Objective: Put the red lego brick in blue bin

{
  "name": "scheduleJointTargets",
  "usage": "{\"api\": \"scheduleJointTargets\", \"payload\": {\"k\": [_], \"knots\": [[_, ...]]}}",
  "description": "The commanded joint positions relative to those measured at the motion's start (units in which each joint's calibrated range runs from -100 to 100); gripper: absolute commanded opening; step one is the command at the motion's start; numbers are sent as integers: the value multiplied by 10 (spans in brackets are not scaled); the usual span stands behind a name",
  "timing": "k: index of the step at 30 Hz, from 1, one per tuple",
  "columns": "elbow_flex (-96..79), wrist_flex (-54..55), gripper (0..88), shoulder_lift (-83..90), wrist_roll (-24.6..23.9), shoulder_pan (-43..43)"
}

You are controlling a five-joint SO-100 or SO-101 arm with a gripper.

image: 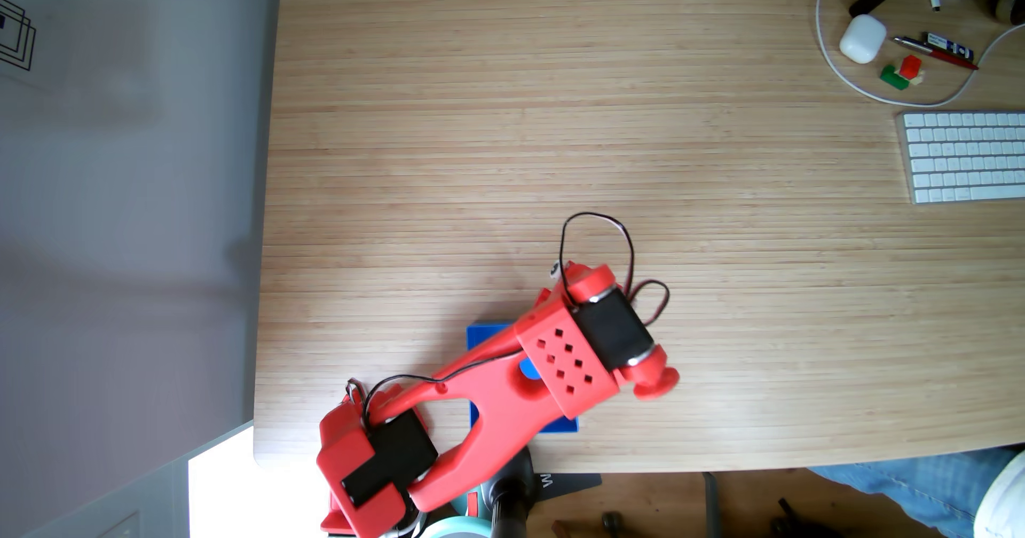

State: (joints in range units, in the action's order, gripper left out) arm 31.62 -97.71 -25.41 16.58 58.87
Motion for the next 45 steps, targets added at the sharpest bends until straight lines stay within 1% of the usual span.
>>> {"api": "scheduleJointTargets", "payload": {"k": [1, 7, 14, 21, 22, 25, 36, 42, 45], "knots": [[32, -14, 1, 36, 11, 37], [-38, -14, 1, 121, 22, 57], [-181, -12, 1, 215, 35, 67], [-288, 11, 2, 267, 58, 98], [-324, 36, 2, 278, 71, 116], [-354, 66, 2, 282, 79, 126], [-548, 254, 2, 285, 80, 119], [-627, 308, 2, 285, 80, 108], [-639, 311, 2, 285, 80, 103]]}}
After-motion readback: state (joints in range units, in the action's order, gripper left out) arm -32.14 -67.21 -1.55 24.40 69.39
